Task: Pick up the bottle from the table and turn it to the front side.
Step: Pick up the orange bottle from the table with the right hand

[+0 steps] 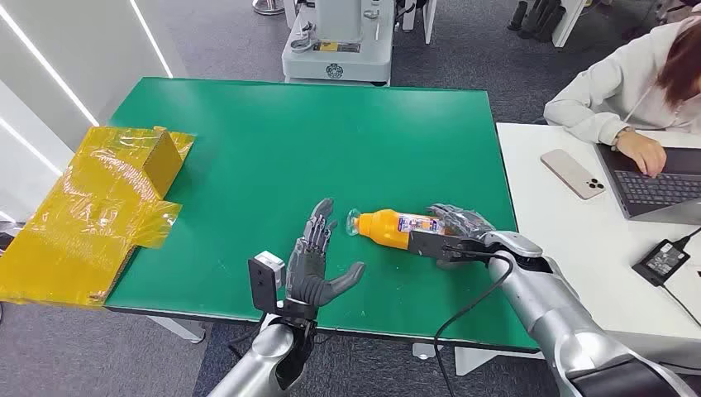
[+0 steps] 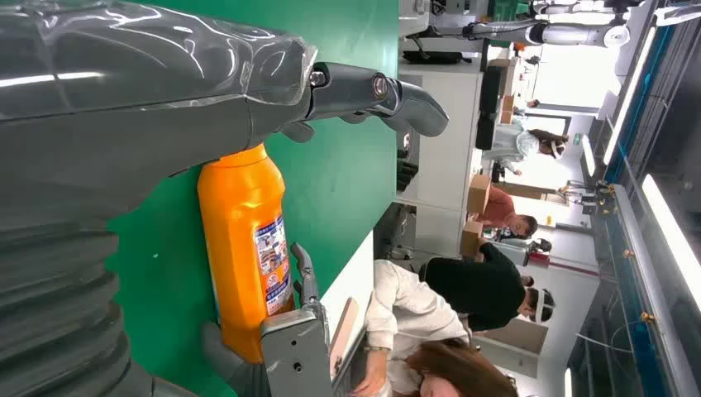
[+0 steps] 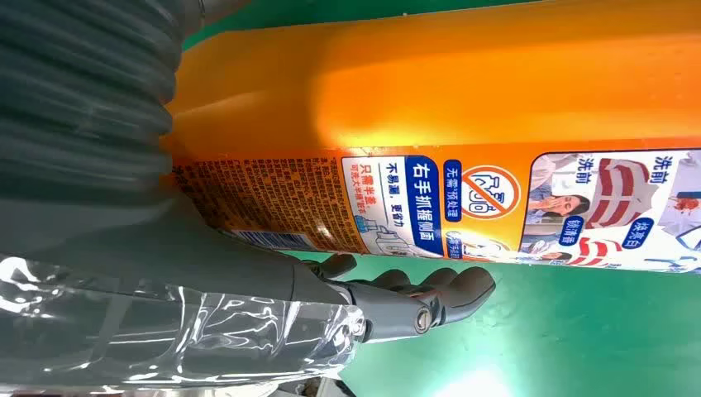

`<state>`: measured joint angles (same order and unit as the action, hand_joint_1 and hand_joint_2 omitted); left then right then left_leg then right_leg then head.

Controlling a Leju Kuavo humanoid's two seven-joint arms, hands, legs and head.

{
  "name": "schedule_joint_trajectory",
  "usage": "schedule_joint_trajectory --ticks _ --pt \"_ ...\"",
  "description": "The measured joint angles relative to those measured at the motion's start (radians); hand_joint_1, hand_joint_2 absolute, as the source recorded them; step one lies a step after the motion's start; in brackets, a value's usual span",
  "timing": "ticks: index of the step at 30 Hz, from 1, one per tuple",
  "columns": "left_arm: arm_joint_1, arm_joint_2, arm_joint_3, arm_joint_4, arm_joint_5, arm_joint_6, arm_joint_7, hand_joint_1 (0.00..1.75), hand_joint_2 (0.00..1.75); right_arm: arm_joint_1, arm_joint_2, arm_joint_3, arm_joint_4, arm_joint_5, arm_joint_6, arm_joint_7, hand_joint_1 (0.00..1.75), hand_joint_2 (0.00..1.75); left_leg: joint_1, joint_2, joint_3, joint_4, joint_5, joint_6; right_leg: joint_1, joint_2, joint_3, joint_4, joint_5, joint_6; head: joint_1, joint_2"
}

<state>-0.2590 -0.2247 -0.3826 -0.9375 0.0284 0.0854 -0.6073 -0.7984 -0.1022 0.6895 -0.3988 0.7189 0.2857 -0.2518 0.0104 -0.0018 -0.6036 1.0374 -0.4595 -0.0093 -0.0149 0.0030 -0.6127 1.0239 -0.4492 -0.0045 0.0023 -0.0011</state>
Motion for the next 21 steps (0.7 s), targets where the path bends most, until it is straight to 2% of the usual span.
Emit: schedule_joint_trajectory --ticks 3,7,21 --pt "0.0 0.0 0.0 0.001 0.0 0.0 0.0 0.0 1.75 -0.001 0.0 0.001 0.001 0.0 0.0 0.0 0.02 1.75 0.0 0.0 0.0 0.0 0.0 0.0 0.0 0.0 0.0 0.0 0.0 0.0 0.0 0.0" --pt "-0.001 0.0 0.0 0.002 0.0 0.0 0.0 0.0 1.75 -0.002 0.0 0.003 0.003 -0.002 0.0 0.0 1.75 1.75 0.0 0.0 0.0 0.0 0.0 0.0 0.0 0.0 0.0 0.0 0.0 0.0 0.0 0.0" --pt "-0.008 0.003 0.0 0.025 0.022 0.003 -0.012 0.0 1.75 0.023 -0.003 0.004 0.003 -0.081 -0.047 -0.036 1.75 1.75 0.0 0.0 0.001 0.0 0.0 0.0 0.0 0.0 0.001 0.0 0.0 0.0 0.0 0.0"
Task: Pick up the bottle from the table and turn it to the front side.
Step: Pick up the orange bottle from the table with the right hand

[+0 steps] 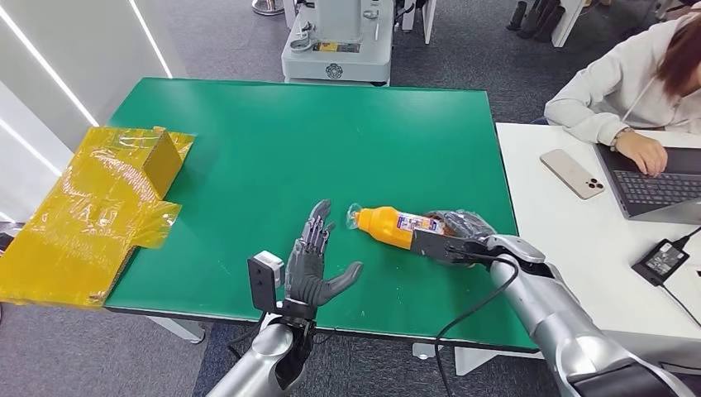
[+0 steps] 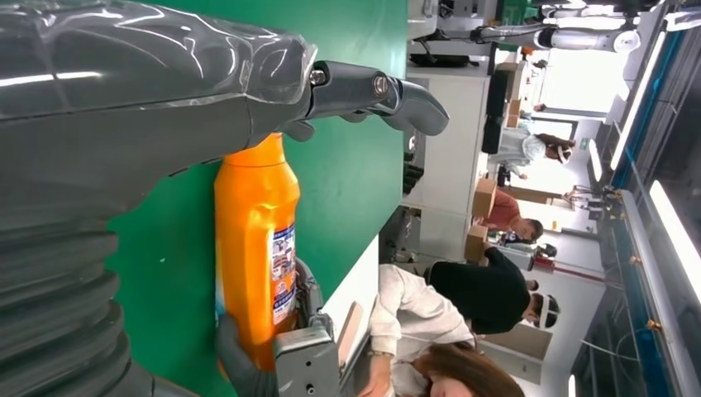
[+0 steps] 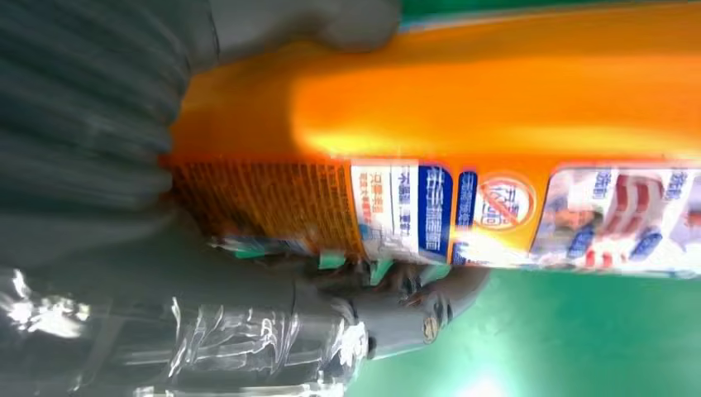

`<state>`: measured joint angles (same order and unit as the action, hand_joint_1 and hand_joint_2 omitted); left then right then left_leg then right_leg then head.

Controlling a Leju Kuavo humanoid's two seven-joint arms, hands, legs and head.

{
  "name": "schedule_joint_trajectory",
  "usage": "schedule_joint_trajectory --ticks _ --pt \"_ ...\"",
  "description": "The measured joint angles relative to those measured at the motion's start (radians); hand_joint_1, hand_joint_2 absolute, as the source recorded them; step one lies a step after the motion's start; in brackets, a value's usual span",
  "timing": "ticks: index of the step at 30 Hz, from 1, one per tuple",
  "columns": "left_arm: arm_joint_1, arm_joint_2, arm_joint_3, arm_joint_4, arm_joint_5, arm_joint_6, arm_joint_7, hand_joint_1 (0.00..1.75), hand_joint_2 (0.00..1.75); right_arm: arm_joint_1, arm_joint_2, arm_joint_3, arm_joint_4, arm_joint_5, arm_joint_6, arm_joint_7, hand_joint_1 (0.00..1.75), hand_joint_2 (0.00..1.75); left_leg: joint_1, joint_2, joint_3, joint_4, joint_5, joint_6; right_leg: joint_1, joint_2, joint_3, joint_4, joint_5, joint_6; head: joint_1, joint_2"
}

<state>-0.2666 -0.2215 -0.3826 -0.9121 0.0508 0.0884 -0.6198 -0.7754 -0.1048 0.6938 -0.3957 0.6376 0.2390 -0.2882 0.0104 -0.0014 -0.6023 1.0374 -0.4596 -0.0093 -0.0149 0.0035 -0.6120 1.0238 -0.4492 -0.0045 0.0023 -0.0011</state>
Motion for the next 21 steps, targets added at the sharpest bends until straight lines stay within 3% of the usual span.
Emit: schedule_joint_trajectory --ticks 15,21 --pt "0.0 0.01 0.0 0.0 0.005 0.001 -0.005 0.0 1.75 0.032 -0.014 -0.007 -0.023 -0.024 -0.043 -0.025 1.75 1.75 0.0 0.0 0.006 0.0 0.0 0.0 0.0 0.0 0.007 0.0 0.0 0.0 0.0 0.0" --pt "0.001 0.013 0.0 0.0 0.011 0.011 -0.017 0.0 1.75 0.071 -0.012 -0.061 -0.042 -0.145 -0.107 -0.13 1.75 1.75 0.0 -0.002 0.004 0.0 0.0 0.0 0.0 -0.002 0.006 0.0 0.0 0.0 0.0 0.0"
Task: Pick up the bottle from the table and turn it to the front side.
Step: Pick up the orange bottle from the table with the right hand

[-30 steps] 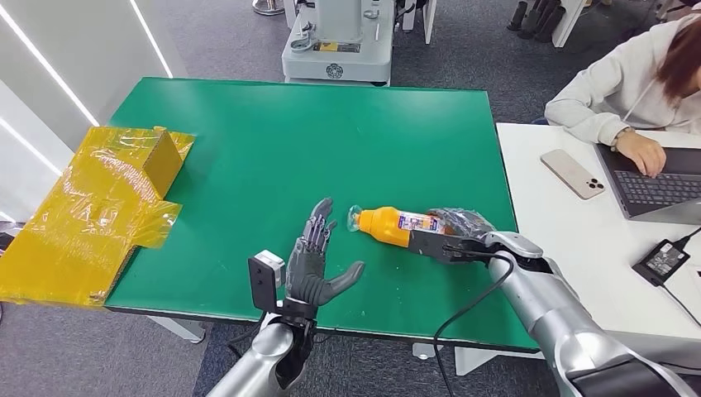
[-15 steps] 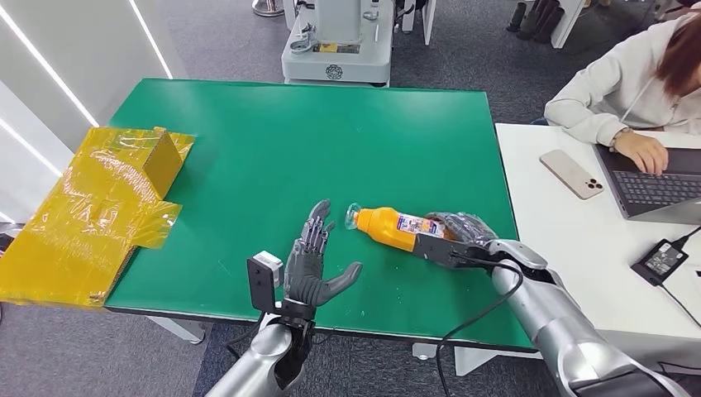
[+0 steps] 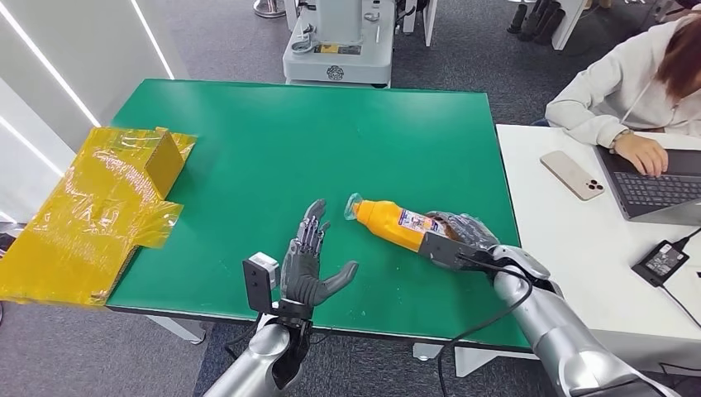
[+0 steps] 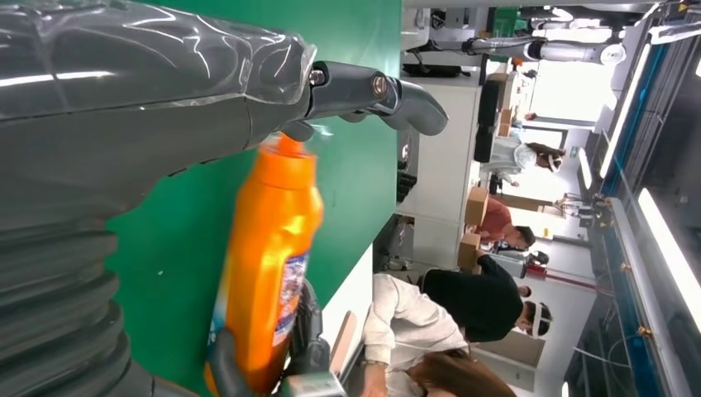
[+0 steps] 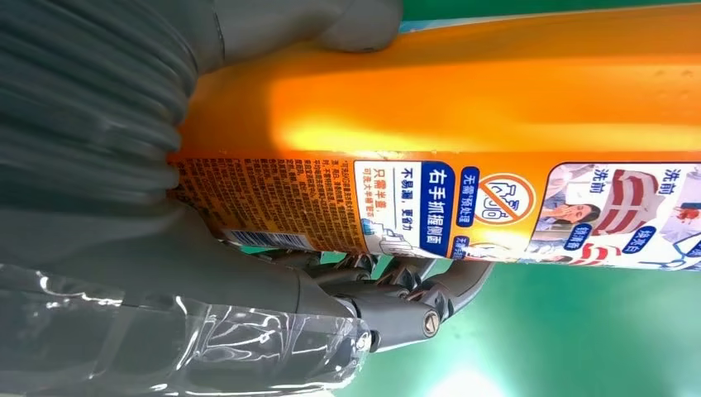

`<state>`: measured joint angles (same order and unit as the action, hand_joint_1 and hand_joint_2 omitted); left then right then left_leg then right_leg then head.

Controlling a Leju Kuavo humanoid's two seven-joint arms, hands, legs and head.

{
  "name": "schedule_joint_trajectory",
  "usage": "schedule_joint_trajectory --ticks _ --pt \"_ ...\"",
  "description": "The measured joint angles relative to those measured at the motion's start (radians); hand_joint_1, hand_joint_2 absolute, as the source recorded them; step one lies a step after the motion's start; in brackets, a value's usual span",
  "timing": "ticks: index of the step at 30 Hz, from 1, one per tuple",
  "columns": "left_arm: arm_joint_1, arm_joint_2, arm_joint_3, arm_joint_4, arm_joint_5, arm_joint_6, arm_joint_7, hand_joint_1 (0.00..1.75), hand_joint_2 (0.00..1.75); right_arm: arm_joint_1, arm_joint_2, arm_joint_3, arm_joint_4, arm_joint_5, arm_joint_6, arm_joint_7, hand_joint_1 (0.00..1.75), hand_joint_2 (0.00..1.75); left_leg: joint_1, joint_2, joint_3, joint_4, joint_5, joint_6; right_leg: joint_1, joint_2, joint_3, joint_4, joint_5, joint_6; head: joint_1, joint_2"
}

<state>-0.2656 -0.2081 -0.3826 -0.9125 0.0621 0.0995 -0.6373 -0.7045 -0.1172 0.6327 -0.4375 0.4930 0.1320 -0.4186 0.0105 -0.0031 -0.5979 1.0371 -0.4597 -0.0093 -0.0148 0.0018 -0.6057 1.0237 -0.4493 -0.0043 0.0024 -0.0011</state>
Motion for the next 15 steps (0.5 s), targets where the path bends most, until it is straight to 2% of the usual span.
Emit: schedule_joint_trajectory --ticks 5,11,15 --pt "0.001 0.004 0.002 -0.018 -0.017 0.003 0.012 0.0 1.75 0.089 0.015 -0.1 -0.091 -0.142 -0.068 -0.092 1.75 1.75 0.0 -0.001 -0.001 0.0 0.0 0.0 0.0 -0.001 -0.001 0.0 -0.001 0.0 0.0 0.0" --pt "0.007 0.015 0.007 -0.035 -0.032 -0.002 0.018 0.0 1.75 0.257 0.053 -0.225 -0.292 -0.199 -0.138 -0.102 1.75 1.75 0.0 -0.002 -0.003 -0.001 -0.001 0.0 0.0 -0.002 -0.003 0.0 -0.002 0.0 0.0 0.0" --pt "0.011 0.018 0.007 -0.038 -0.034 -0.003 0.018 0.0 1.75 0.311 0.065 -0.269 -0.367 -0.203 -0.146 -0.101 1.75 1.75 0.0 -0.001 -0.003 -0.002 -0.001 0.0 0.0 -0.002 -0.003 0.0 -0.002 0.0 0.0 0.0"
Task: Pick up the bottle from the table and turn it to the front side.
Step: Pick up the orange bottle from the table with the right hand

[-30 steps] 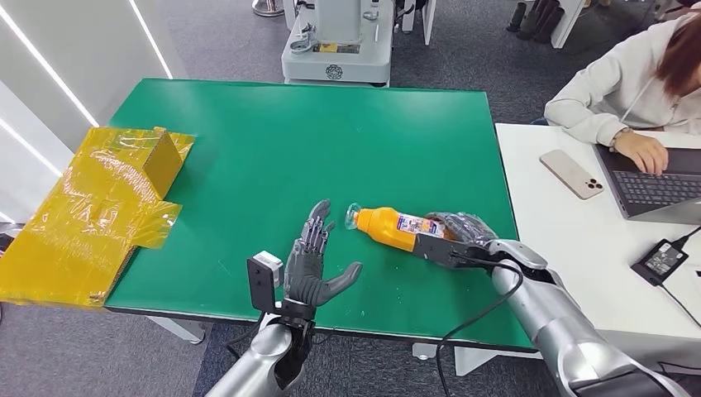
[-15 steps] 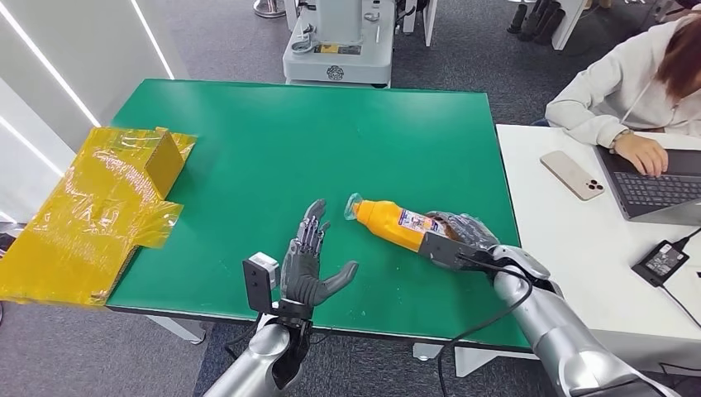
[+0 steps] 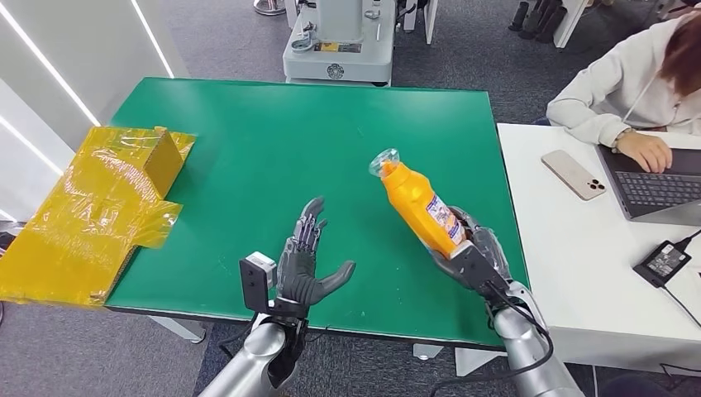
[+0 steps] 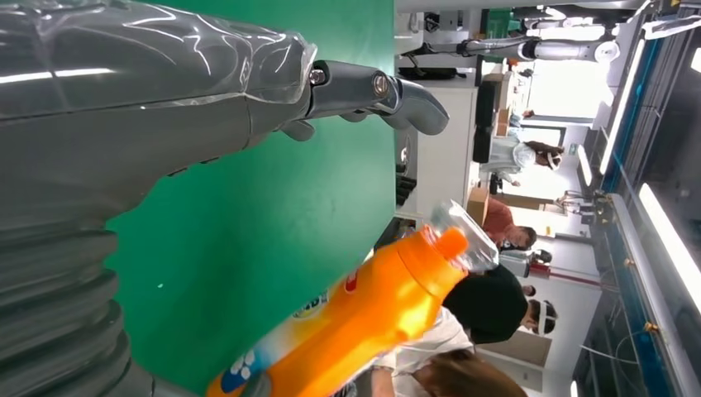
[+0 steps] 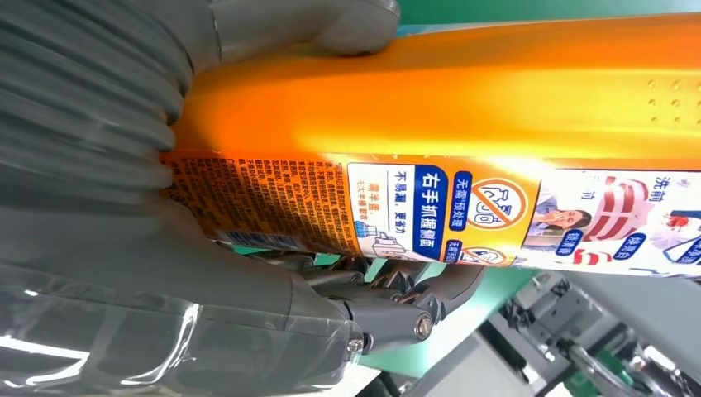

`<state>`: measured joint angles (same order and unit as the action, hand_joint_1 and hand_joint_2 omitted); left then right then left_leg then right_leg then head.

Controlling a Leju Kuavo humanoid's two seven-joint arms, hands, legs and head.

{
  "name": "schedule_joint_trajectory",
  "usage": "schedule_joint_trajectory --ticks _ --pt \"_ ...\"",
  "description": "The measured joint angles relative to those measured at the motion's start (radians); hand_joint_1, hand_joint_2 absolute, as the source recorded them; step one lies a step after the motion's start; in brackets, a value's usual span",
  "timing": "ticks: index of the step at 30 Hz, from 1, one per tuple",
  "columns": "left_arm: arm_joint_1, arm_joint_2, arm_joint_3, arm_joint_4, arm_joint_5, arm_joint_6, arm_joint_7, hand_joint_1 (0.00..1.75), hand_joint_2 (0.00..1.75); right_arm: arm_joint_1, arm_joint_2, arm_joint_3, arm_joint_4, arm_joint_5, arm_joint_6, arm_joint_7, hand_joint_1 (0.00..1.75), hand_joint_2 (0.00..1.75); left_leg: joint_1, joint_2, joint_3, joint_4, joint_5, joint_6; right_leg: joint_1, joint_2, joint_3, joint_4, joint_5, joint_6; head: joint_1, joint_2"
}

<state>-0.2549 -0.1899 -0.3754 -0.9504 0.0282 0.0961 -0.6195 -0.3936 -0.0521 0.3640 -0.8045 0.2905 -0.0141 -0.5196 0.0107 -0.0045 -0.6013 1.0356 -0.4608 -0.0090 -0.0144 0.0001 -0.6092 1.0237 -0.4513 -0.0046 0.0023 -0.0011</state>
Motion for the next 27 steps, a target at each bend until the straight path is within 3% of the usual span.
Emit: schedule_joint_trajectory --ticks 10,14,20,27 --pt "0.005 0.004 0.001 -0.005 0.002 -0.006 -0.006 0.0 1.75 0.066 0.016 -0.059 -0.102 -0.026 -0.046 -0.038 1.75 1.75 0.0 0.0 0.0 0.0 0.0 0.0 0.0 0.0 0.0 0.0 0.0 0.0 0.0 0.0" --pt "-0.006 0.008 0.004 -0.001 0.054 -0.097 0.021 0.0 1.75 0.111 0.033 -0.091 -0.173 -0.053 -0.079 -0.08 1.75 1.75 0.0 0.0 -0.001 0.0 0.0 0.0 0.0 0.0 -0.001 0.0 0.0 0.0 0.0 0.0" --pt "-0.121 0.008 0.022 0.065 0.134 -0.25 0.07 0.0 1.75 0.126 0.073 -0.091 -0.251 -0.042 -0.105 -0.126 1.75 1.75 0.0 0.001 -0.001 0.0 0.002 -0.001 0.0 0.001 -0.002 0.001 0.001 -0.001 0.0 0.0" --pt "-0.274 0.001 0.053 0.154 0.206 -0.315 0.112 0.0 1.75 0.098 0.115 -0.007 -0.324 -0.041 -0.109 -0.119 1.75 1.75 0.0 0.001 -0.001 0.0 0.003 -0.002 0.0 0.001 -0.002 0.001 0.002 -0.002 0.0 0.0"
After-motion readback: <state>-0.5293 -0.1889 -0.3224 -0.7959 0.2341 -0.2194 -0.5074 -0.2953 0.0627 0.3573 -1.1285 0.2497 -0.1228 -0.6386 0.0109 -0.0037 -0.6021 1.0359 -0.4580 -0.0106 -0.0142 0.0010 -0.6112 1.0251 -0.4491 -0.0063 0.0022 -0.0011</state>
